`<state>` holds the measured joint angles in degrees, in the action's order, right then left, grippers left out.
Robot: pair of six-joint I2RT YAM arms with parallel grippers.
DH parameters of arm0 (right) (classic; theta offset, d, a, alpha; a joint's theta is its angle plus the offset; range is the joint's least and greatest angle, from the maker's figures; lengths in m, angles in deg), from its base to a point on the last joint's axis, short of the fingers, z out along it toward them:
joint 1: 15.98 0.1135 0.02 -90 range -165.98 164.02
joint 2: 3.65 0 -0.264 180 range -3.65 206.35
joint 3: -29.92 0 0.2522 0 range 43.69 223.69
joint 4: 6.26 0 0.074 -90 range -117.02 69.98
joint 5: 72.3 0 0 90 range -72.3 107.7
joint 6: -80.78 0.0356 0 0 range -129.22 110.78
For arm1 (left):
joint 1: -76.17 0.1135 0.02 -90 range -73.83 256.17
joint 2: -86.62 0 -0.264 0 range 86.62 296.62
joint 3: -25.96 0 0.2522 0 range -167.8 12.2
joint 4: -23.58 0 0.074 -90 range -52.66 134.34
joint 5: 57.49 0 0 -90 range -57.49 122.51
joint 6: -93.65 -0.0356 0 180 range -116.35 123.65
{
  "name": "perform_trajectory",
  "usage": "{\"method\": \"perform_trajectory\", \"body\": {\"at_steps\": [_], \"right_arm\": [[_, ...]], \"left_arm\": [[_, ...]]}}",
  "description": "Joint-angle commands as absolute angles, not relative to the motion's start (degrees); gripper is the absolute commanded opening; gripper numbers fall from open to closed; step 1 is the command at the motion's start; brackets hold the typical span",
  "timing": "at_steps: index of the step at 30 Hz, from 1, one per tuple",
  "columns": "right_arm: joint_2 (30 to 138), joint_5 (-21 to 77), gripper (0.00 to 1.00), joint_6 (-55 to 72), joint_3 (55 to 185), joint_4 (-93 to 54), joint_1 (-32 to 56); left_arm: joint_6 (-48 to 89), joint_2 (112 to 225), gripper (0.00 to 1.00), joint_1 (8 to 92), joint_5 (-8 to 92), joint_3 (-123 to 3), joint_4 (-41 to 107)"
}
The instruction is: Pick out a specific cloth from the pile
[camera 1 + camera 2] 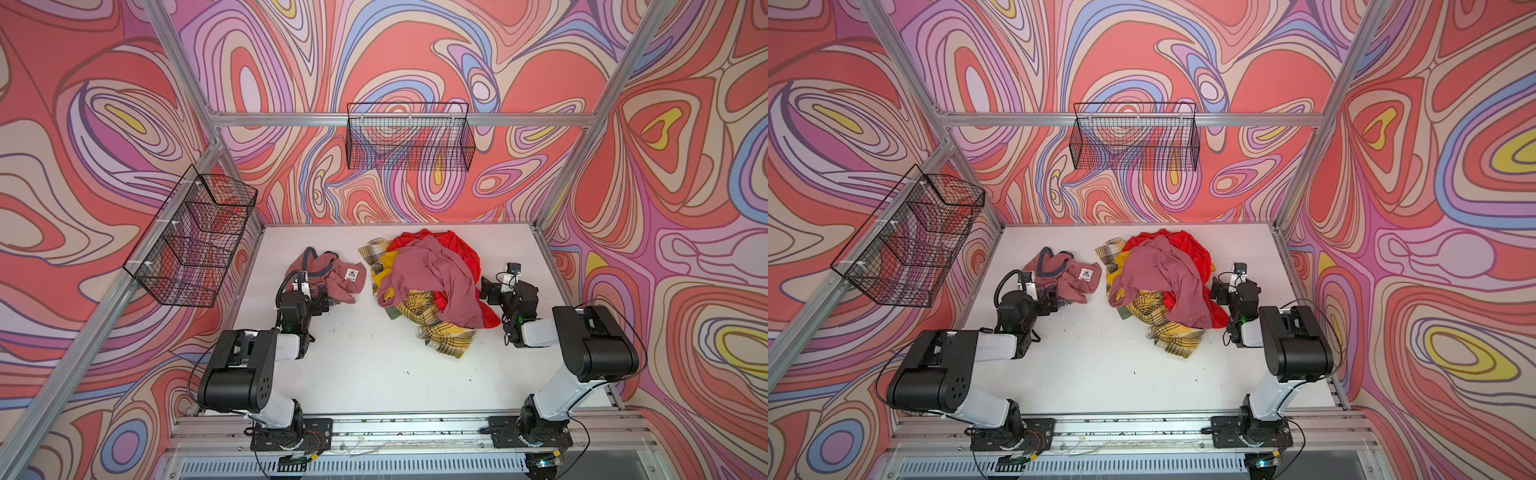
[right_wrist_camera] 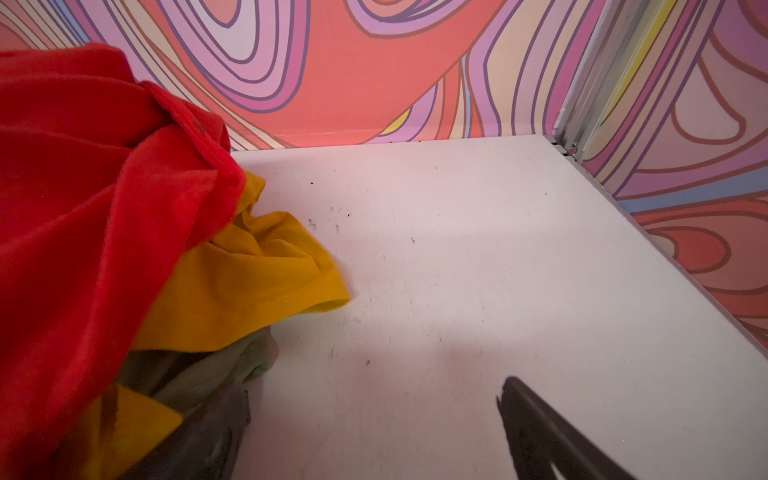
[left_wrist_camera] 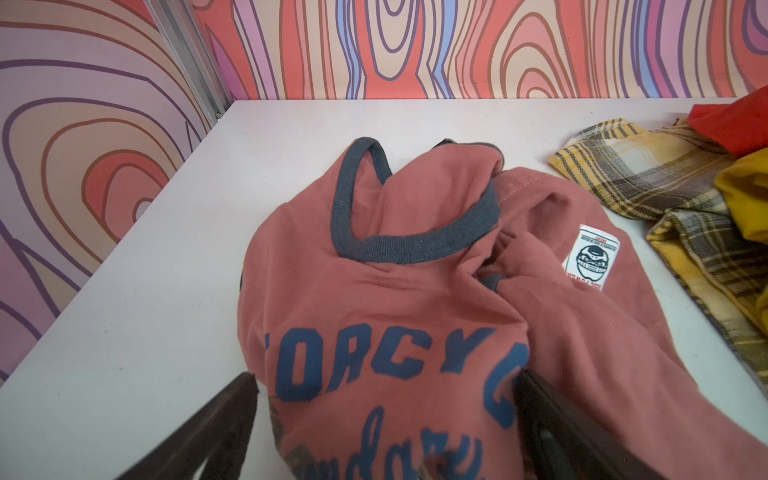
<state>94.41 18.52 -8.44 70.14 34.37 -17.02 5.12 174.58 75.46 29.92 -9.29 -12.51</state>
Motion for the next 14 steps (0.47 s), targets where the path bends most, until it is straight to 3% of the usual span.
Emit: {"method": "perform_trajectory", "body": {"at_steps": [1,14], "right_arm": [[94.87,17.85,0.98,-7.99,70.92,34.09,-16.79],[94.87,17.85,0.98,-7.99,70.89,34.03,-16.78]], "left_arm": [[4.27,174.86,1.0,75.38,30.14,-9.55,-12.89],[4.1,174.95,1.0,75.18,29.79,-9.53,-13.07]]}}
